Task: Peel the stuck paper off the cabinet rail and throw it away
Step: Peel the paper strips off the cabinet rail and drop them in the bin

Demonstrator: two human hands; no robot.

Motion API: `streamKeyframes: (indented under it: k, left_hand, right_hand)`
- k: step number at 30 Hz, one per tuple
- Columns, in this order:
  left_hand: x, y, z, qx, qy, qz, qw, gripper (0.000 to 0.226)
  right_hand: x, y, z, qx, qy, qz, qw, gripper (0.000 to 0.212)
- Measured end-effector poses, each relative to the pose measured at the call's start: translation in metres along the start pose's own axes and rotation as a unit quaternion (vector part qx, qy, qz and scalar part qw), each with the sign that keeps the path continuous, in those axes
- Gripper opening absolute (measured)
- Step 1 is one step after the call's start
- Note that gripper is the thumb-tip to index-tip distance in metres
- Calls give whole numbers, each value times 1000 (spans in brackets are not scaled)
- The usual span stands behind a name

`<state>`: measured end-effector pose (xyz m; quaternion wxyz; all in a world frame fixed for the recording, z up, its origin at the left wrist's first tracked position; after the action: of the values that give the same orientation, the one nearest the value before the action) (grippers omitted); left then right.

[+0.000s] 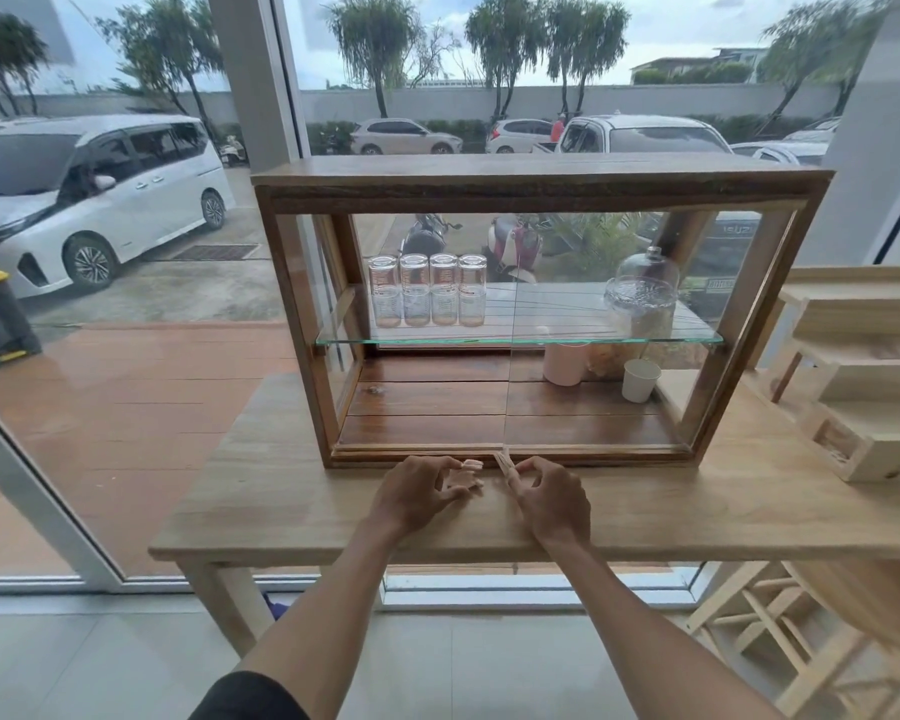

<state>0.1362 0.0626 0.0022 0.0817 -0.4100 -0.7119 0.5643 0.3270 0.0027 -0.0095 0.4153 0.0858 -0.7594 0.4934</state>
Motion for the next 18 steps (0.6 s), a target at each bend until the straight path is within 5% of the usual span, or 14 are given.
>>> streamKeyframes:
  k: [10, 18]
  left_hand:
    - [3, 14, -7, -16, -62, 6, 998, 20]
    - [5, 11, 5, -42, -92, 25, 995, 25]
  right_hand:
    - [-4, -3, 2, 24, -18, 1, 1000, 13]
    - [-4, 2, 4, 18, -21, 3, 1000, 13]
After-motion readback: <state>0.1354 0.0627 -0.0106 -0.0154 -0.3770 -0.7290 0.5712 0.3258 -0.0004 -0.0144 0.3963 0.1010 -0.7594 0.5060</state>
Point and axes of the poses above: each hand's wrist, its own z-axis away from the middle knuckle, its own y-axis out of the palm, x = y × z, the point moved 7 cm from there along -z, towards the middle knuckle, and after that the axes turned 9 degrees about y, right-handed, at the moved point
